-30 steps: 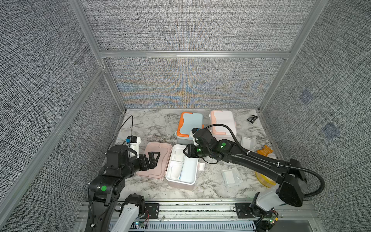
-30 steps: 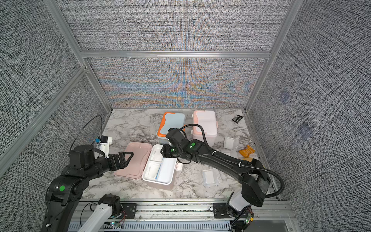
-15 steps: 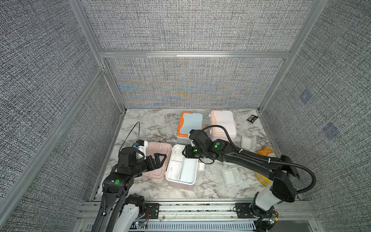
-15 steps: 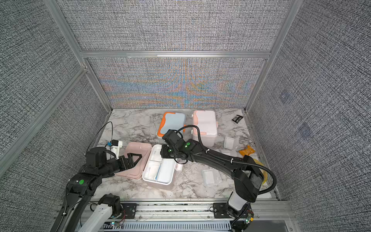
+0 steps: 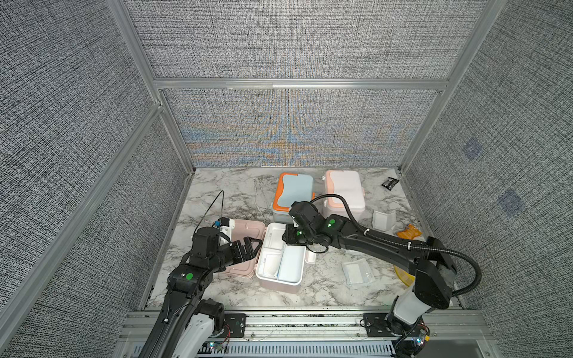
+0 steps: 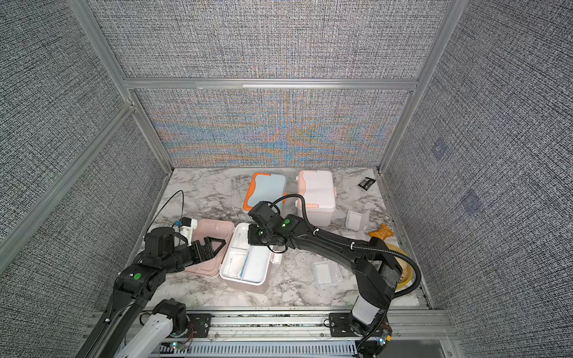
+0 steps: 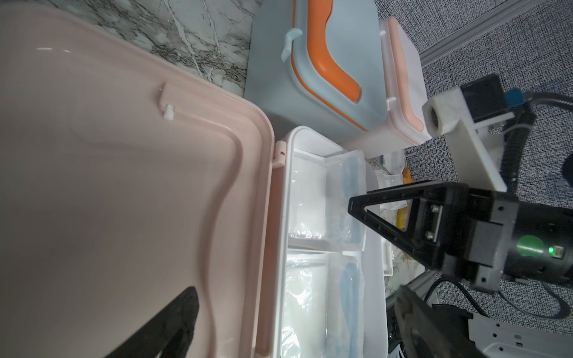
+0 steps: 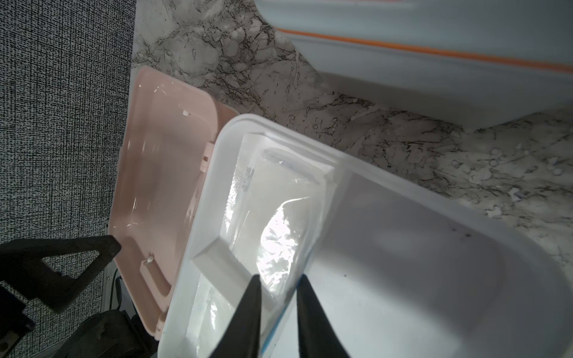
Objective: Open first aid kits and take out gauze
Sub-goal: Pick up the gauze from the first aid kit.
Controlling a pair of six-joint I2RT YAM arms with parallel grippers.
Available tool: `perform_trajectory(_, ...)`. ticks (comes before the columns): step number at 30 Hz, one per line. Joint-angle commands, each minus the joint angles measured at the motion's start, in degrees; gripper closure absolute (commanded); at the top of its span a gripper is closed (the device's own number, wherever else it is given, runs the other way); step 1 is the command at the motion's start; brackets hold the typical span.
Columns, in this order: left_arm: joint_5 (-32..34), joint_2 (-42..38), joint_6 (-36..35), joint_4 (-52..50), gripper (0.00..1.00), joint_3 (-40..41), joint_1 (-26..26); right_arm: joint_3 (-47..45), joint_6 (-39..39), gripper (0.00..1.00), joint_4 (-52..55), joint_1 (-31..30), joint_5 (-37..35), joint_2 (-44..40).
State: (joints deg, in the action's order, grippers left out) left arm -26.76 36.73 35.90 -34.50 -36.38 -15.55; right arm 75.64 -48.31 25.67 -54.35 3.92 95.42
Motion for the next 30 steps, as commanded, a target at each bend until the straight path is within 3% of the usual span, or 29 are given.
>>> perform_trajectory(1,1.65,0.14,0.34,2.56,0.02,0.26,-0.90,0.13,-0.11,0.89,0.78,-0.06,-0.37,-0.13)
perform_trajectory(4,2.23,0.13,0.63,2.81,0.02,0.35,-1.92,0.38,0.03,1.00,0.84,-0.05,-0.24,-0.51)
perform_trajectory(15,4.35,-2.08,1.54,2.63,0.01,-0.65,-3.87,0.91,3.89,1.00,-0.14,-0.92,-2.14,-6.49)
perform_trajectory(21,3.49,-4.15,2.22,2.07,0.00,-2.65,-3.96,-3.76,6.67,1.00,-3.87,-0.96,-3.79,-15.43)
perform_trajectory(30,2.11,-8.26,2.44,1.29,0.00,-6.50,-3.96,-11.09,9.83,1.00,0.08,0.22,-11.27,-31.70)
